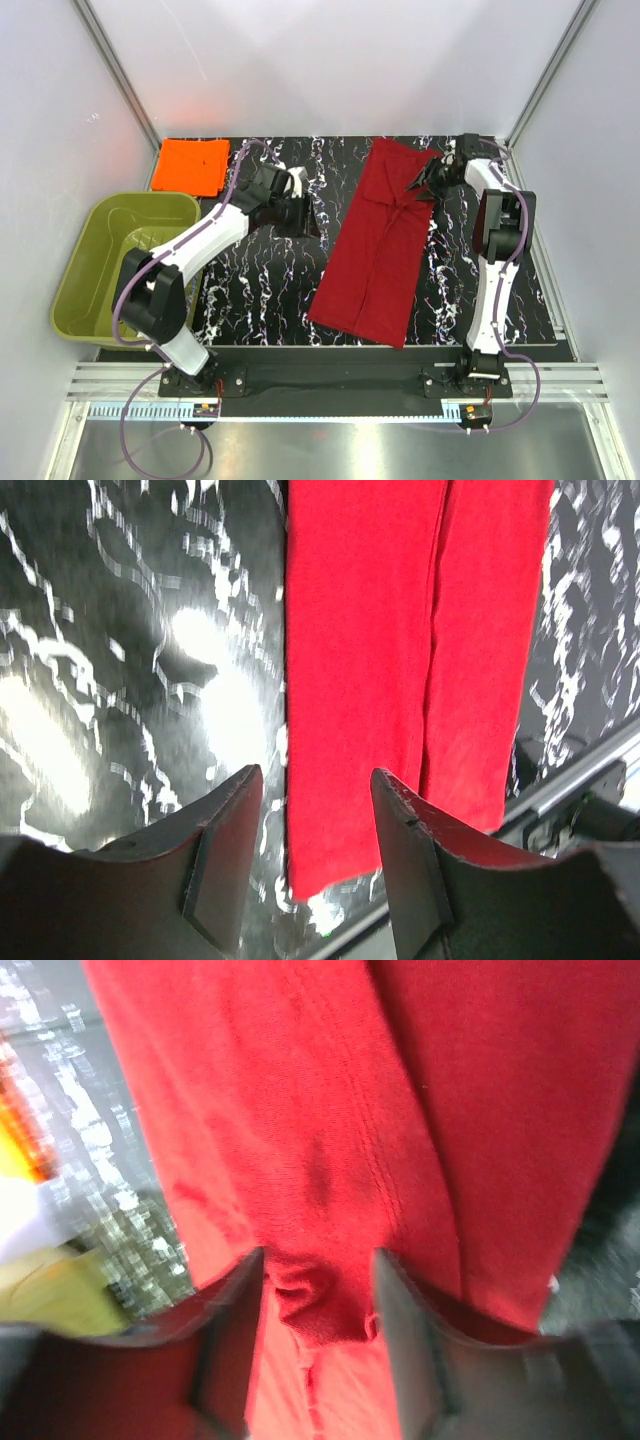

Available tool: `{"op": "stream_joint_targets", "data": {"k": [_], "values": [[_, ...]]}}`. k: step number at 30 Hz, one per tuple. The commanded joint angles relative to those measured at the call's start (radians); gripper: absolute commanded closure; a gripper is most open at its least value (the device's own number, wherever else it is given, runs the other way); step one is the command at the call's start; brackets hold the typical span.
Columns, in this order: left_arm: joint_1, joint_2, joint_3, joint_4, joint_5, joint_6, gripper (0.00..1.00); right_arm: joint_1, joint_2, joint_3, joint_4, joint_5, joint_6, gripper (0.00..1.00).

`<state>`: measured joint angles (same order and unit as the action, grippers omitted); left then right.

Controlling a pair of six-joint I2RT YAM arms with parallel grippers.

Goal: Fold and stack the t-shirts
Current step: Fold the tshirt

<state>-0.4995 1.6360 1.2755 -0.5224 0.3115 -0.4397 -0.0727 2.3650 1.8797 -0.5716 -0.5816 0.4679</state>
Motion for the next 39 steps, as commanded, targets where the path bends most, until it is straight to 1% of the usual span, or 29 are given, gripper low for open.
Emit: {"op": "stream_joint_targets", "data": {"k": [1,3,4,5,6,7,9,13,15,18,20,21,24,28,35,39], "values": [[0.013,-0.07,-0.051,-0.019,0.052,0.033,0.48,0.056,-0.079,0.126,-0.168,0.221,-0.054,0.41],[0.018,-0.082,-0.064,-0.028,0.055,0.041,0.47,0.097,-0.07,0.171,-0.21,0.314,-0.038,0.36],[0.022,-0.094,-0.074,-0.03,0.058,0.047,0.47,0.109,-0.056,0.227,-0.229,0.345,-0.031,0.34],[0.024,-0.1,-0.08,-0.033,0.052,0.052,0.47,0.134,-0.018,0.261,-0.253,0.382,-0.019,0.31],[0.024,-0.105,-0.087,-0.036,0.048,0.058,0.47,0.151,0.005,0.297,-0.276,0.458,-0.009,0.31],[0.027,-0.11,-0.096,-0.04,0.04,0.067,0.46,0.165,0.028,0.361,-0.313,0.497,0.007,0.3],[0.03,-0.114,-0.102,-0.06,0.017,0.075,0.47,0.201,0.089,0.418,-0.339,0.607,0.024,0.27],[0.048,-0.148,-0.131,-0.073,0.008,0.105,0.46,0.234,0.183,0.561,-0.367,0.71,0.058,0.26],[0.055,-0.162,-0.145,-0.079,0.003,0.114,0.46,0.241,0.221,0.588,-0.364,0.781,0.058,0.24],[0.072,-0.191,-0.191,-0.073,0.008,0.124,0.46,0.254,0.25,0.599,-0.317,0.822,0.025,0.23],[0.088,-0.199,-0.209,-0.065,0.015,0.122,0.46,0.264,0.293,0.627,-0.32,0.836,0.002,0.22],[0.095,-0.203,-0.221,-0.067,0.018,0.122,0.46,0.267,0.312,0.674,-0.339,0.832,-0.02,0.22],[0.114,-0.209,-0.238,-0.059,0.024,0.122,0.46,0.284,0.375,0.732,-0.347,0.783,-0.069,0.22],[0.128,-0.208,-0.254,-0.048,0.041,0.111,0.46,0.33,0.427,0.768,-0.32,0.721,-0.133,0.23],[0.13,-0.22,-0.311,-0.025,0.058,0.072,0.46,0.433,0.436,0.779,-0.246,0.619,-0.17,0.24],[0.13,-0.234,-0.34,-0.015,0.07,0.027,0.44,0.448,0.444,0.798,-0.2,0.608,-0.157,0.2]]}}
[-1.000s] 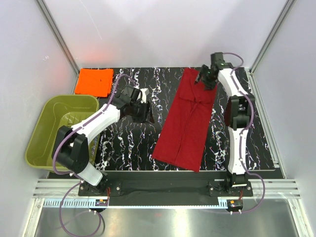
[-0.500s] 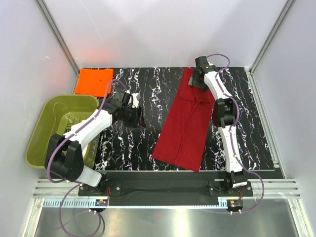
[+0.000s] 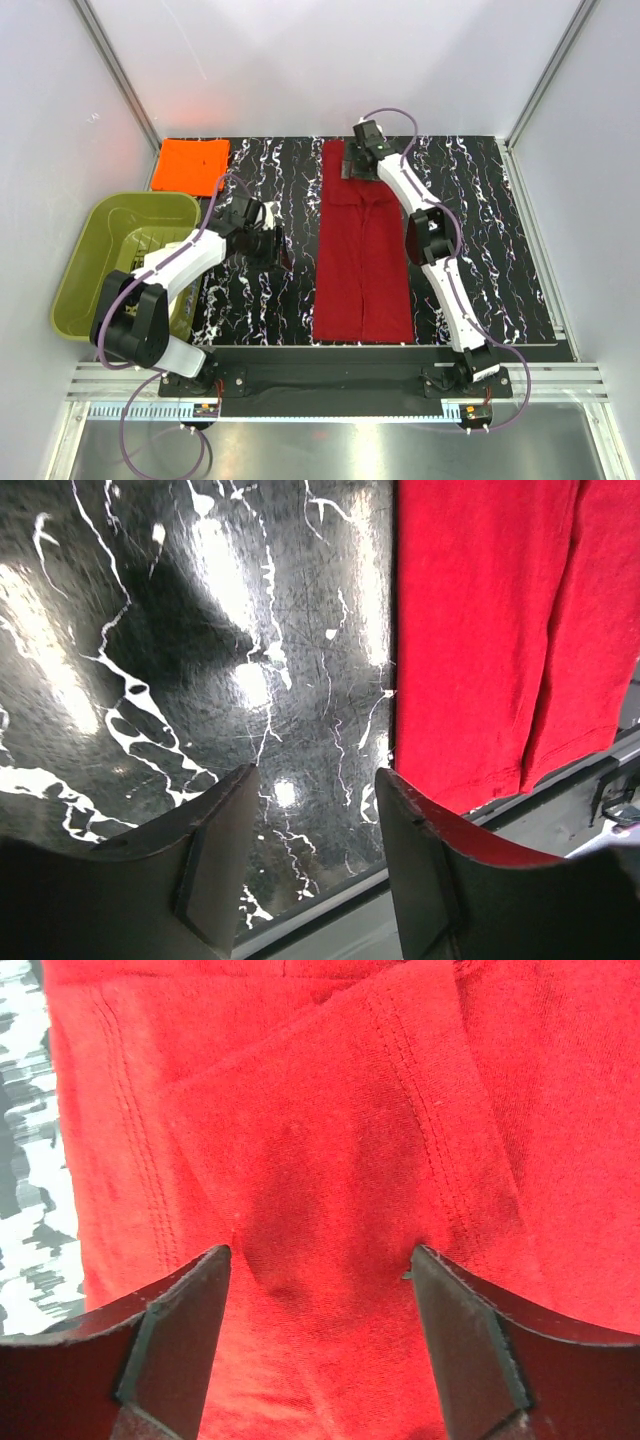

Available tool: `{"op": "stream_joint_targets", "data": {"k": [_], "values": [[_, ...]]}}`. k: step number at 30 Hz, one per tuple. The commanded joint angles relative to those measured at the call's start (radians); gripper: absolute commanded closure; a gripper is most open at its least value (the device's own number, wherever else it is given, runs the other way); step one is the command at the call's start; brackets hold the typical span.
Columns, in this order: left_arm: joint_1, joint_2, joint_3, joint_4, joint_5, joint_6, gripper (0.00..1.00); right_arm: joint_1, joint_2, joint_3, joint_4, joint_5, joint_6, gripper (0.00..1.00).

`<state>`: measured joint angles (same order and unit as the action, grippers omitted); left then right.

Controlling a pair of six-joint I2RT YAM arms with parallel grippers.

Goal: Fold and stack the t-shirts
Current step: Fold the tshirt

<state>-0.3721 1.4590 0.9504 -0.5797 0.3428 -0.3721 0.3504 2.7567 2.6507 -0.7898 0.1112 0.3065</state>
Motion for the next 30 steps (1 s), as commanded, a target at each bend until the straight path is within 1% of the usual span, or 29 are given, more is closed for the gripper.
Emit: {"op": "stream_joint_targets", "data": {"k": [1,2,3,6,9,10,12,13,14,15,16,18,19,20,21,22,23,24,25,26,27,28,29,30], "values": [[0.002,-0.061,-0.021,0.058,0.05,-0.05,0.43,0.025,0.054,0.035,0.024,-0.085,0.002,0.18],[0.002,-0.066,-0.031,0.073,0.079,-0.062,0.4,0.024,0.05,0.041,0.038,-0.084,-0.004,0.16],[0.001,-0.072,-0.063,0.093,0.096,-0.091,0.39,0.024,0.046,0.052,0.043,-0.079,-0.009,0.11],[-0.008,-0.063,-0.128,0.158,0.171,-0.149,0.37,0.013,-0.002,0.069,0.021,-0.067,-0.021,0.08],[-0.03,-0.039,-0.165,0.172,0.208,-0.189,0.38,-0.014,-0.118,0.016,-0.028,-0.05,-0.021,0.07],[-0.037,-0.038,-0.176,0.191,0.226,-0.204,0.38,-0.022,-0.197,-0.01,-0.041,-0.051,-0.02,0.05],[-0.057,-0.037,-0.202,0.208,0.243,-0.249,0.38,-0.05,-0.279,-0.105,-0.097,-0.07,-0.014,0.05],[-0.068,-0.034,-0.206,0.221,0.252,-0.266,0.39,-0.057,-0.361,-0.145,-0.117,-0.074,-0.009,0.05],[-0.079,-0.032,-0.222,0.233,0.257,-0.309,0.39,-0.071,-0.408,-0.246,-0.156,-0.106,-0.007,0.04],[-0.102,-0.034,-0.231,0.263,0.263,-0.335,0.41,-0.077,-0.492,-0.305,-0.178,-0.107,-0.001,0.04],[-0.129,-0.035,-0.252,0.283,0.268,-0.391,0.41,-0.091,-0.537,-0.434,-0.218,-0.164,0.015,0.04],[-0.158,-0.037,-0.275,0.32,0.269,-0.453,0.43,-0.097,-0.629,-0.581,-0.247,-0.195,0.026,0.04],[-0.174,-0.035,-0.288,0.354,0.262,-0.484,0.46,-0.097,-0.728,-0.662,-0.25,-0.214,0.032,0.04],[-0.204,-0.035,-0.314,0.366,0.256,-0.543,0.46,-0.099,-0.783,-0.833,-0.224,-0.267,0.037,0.05],[-0.223,-0.035,-0.326,0.379,0.248,-0.571,0.46,-0.099,-0.84,-0.918,-0.206,-0.29,0.045,0.05],[-0.241,-0.034,-0.337,0.388,0.23,-0.593,0.47,-0.099,-0.95,-0.999,-0.189,-0.326,0.06,0.05],[-0.275,-0.034,-0.352,0.383,0.213,-0.628,0.48,-0.099,-1.004,-1.15,-0.151,-0.353,0.09,0.08],[-0.289,-0.034,-0.36,0.383,0.205,-0.643,0.49,-0.099,-1.099,-1.222,-0.132,-0.381,0.106,0.1],[-0.303,-0.034,-0.37,0.388,0.188,-0.659,0.49,-0.1,-1.143,-1.289,-0.115,-0.439,0.124,0.13],[-0.321,-0.037,-0.39,0.392,0.182,-0.689,0.5,-0.1,-1.179,-1.418,-0.082,-0.467,0.162,0.19],[-0.327,-0.038,-0.4,0.4,0.174,-0.703,0.5,-0.102,-1.221,-1.483,-0.063,-0.491,0.183,0.29],[-0.332,-0.045,-0.424,0.412,0.167,-0.717,0.51,-0.099,-1.294,-1.546,-0.027,-0.524,0.227,0.35],[-0.34,-0.051,-0.433,0.417,0.162,-0.74,0.51,-0.099,-1.328,-1.663,-0.008,-0.536,0.244,0.41],[-0.344,-0.055,-0.446,0.425,0.157,-0.752,0.52,-0.1,-1.364,-1.719,0.007,-0.539,0.267,0.46]]}}
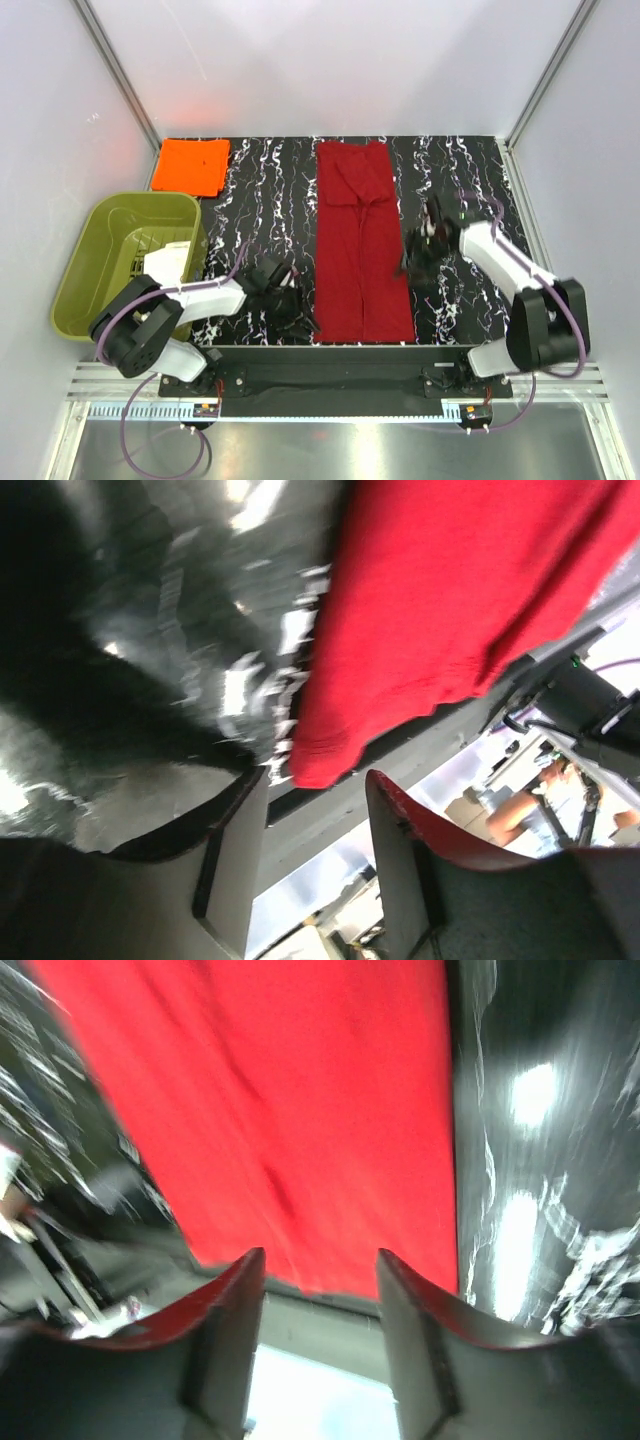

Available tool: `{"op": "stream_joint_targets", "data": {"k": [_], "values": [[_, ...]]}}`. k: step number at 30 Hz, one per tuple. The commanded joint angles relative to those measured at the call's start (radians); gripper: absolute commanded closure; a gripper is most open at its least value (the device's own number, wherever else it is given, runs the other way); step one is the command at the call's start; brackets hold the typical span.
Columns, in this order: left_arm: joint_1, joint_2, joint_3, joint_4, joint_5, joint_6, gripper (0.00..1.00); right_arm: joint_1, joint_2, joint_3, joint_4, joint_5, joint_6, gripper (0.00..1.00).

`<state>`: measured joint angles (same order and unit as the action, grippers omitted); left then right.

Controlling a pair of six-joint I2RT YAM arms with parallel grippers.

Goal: Fold and stack the t-shirts
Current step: Fold the tshirt

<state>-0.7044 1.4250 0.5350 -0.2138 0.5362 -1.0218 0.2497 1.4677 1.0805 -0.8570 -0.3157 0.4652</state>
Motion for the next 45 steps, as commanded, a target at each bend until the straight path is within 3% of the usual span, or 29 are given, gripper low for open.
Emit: {"op": "stream_joint_targets", "data": {"k": [1,6,7,13,19,32,38,45], "values": [[-0.013,-0.029,-0.047,0.063,-0.042,-0.112,0.53,0.002,-0.139,-0.196,0.088,-0.111,0.146,0.51],[-0.018,-0.046,-0.07,0.056,-0.076,-0.133,0.53,0.002,-0.323,-0.393,0.069,-0.051,0.226,0.47],[-0.02,-0.037,-0.073,0.063,-0.074,-0.136,0.53,0.002,-0.34,-0.427,0.069,-0.039,0.249,0.4],[-0.036,0.031,-0.072,0.106,-0.076,-0.159,0.53,0.002,-0.346,-0.516,0.105,0.004,0.276,0.36],[-0.038,0.041,-0.089,0.105,-0.094,-0.185,0.53,0.002,-0.353,-0.533,0.107,0.043,0.28,0.37],[-0.04,0.022,-0.05,-0.074,-0.192,-0.164,0.51,0.002,-0.323,-0.544,0.085,0.06,0.279,0.42],[-0.038,0.049,-0.049,-0.064,-0.193,-0.166,0.51,0.002,-0.293,-0.531,0.07,0.086,0.323,0.42],[-0.03,0.089,-0.047,-0.03,-0.191,-0.166,0.84,0.002,-0.27,-0.53,0.088,0.053,0.328,0.43]]}}
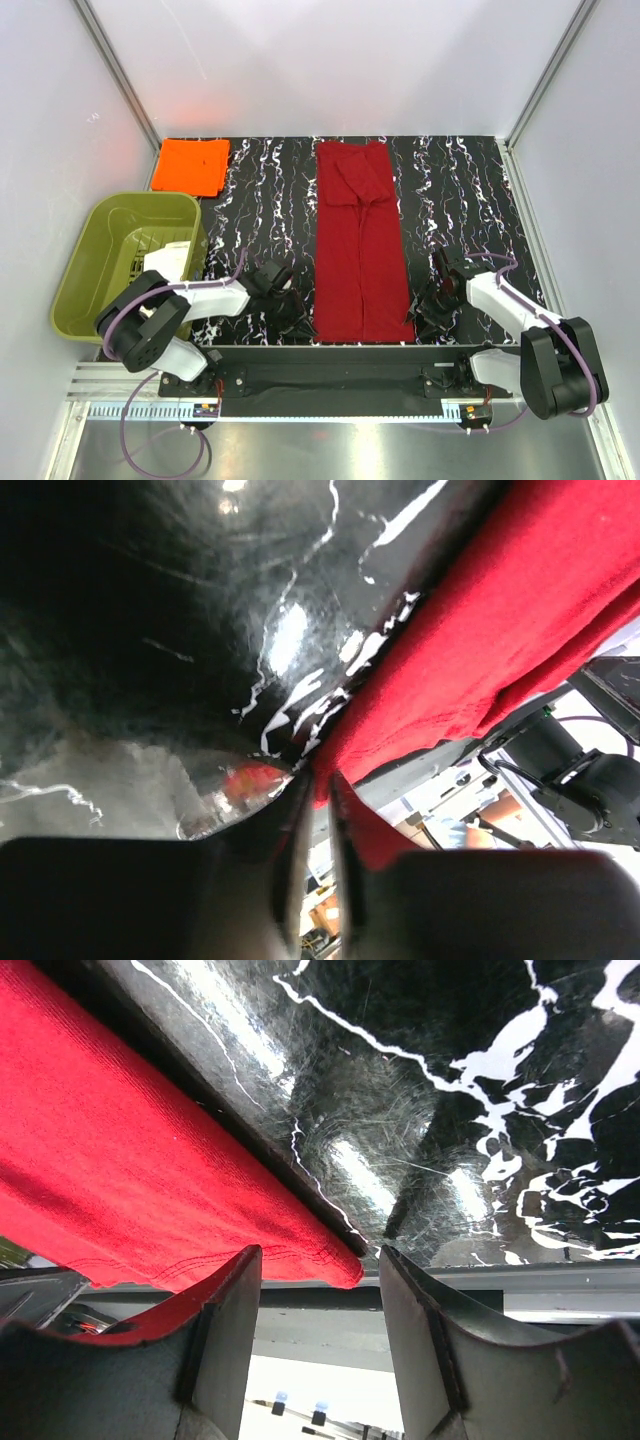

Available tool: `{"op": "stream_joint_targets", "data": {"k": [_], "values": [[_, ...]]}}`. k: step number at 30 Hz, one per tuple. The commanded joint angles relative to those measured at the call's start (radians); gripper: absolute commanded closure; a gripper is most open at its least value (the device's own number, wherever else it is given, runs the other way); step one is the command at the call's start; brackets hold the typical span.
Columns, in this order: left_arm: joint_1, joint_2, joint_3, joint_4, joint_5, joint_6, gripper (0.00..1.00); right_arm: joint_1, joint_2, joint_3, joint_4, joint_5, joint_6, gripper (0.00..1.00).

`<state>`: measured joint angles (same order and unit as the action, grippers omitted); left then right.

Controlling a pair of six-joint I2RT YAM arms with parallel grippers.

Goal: Fold and stack the t-shirts
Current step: Fold the tshirt

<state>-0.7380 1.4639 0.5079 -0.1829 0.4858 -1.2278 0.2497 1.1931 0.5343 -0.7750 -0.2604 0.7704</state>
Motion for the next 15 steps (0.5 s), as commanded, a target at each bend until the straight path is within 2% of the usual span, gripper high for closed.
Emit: {"op": "stream_joint_targets", "data": {"k": [1,3,15], "values": [[0.006,0.05,-0.017,-0.07,-0.144,0.044,0.94,0.002,0.0,0.015,0.008,-0.005,0.024,0.43],[0.015,0.038,-0.014,-0.081,-0.159,0.053,1.0,0.002,-0.003,0.015,0.008,-0.008,0.024,0.43],[0.1,-0.116,-0.006,-0.237,-0.243,0.154,1.0,0.043,0.045,0.021,0.055,-0.056,0.026,0.44]]}}
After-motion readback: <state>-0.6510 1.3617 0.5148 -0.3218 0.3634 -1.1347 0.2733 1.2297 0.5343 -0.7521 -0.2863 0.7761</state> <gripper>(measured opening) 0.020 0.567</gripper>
